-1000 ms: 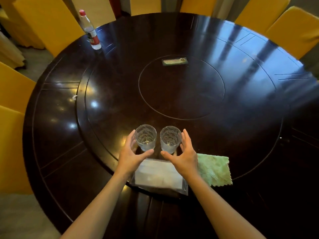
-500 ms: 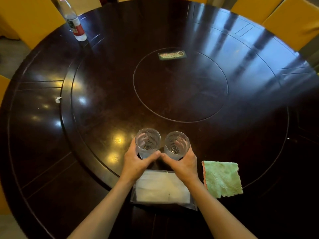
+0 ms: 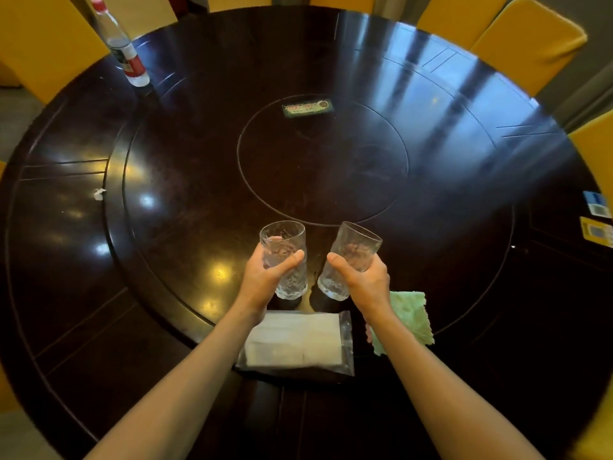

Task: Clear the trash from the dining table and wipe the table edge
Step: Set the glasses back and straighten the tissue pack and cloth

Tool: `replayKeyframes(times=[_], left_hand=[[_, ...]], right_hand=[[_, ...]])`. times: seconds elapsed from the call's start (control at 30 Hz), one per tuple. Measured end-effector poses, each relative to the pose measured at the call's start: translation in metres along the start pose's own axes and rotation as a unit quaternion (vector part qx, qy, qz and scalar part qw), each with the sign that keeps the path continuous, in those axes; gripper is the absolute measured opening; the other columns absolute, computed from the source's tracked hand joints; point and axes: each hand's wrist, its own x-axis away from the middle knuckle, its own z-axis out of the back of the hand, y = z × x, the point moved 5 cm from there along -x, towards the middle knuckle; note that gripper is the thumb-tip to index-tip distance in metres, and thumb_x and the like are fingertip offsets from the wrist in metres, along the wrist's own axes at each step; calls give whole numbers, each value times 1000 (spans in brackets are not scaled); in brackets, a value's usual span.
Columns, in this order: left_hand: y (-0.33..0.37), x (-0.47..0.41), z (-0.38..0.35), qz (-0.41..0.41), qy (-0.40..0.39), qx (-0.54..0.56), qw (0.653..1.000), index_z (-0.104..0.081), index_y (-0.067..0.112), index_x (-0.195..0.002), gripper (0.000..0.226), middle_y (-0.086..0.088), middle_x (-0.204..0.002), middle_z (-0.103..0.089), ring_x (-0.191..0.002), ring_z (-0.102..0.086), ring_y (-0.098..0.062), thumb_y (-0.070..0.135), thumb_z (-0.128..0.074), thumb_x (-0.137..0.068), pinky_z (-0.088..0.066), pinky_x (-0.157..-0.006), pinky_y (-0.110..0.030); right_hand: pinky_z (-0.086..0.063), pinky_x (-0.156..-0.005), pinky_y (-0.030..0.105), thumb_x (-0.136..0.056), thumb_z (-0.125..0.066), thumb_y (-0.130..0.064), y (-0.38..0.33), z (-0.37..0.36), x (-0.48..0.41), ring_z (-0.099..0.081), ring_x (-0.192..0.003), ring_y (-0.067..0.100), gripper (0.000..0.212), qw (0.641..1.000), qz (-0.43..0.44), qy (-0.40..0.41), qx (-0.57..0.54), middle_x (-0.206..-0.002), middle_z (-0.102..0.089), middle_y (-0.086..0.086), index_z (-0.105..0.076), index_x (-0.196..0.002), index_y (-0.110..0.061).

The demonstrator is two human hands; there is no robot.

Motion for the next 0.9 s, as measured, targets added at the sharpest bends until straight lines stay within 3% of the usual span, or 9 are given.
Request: replayKeyframes(times=[0.13,0.4,0.67,0.9], left_hand=[[13,19,-30,-9,-25,-1,1000,-62,26,-123,67,1,-115,-76,-107,-71,-14,46,-87,-64,-56,-93,-37],[40,69,-101,-52,-63,4,997,-64,26,-119,66,1,-112,-77,-103,-74,-16,47,-89,-62,-59,-83,-33],[45,138,-182,-69,-112,4,991,-62,19,-125,74,-8,-117,-75,-108,-72,-24,44,-91,-61,-57,-96,-47],[38,199,-254,-89,-149,-38,984,-61,18,-127,74,-7,-118,-74,-109,-72,-22,45,-87,-64,-57,-95,-45]], right_hand=[[-61,-83,33,-55,-84,-70,-9,36,16,-71,-85,-6,57,1000,18,8,11,-90,-75,-26,-68,-99,-38],[-51,-69,13,-52,-82,-77,-23,124,59,-68,-84,-13,66,997,61,38,31,-89,-75,-26,-69,-103,-37],[-57,-75,19,-48,-74,-88,-16,227,118,-70,-86,-8,76,994,92,65,-3,-92,-77,-19,-70,-103,-36],[-53,-73,14,-55,-76,-82,10,315,163,-70,-87,-9,70,990,105,89,-10,-95,-77,-17,-69,-108,-36]])
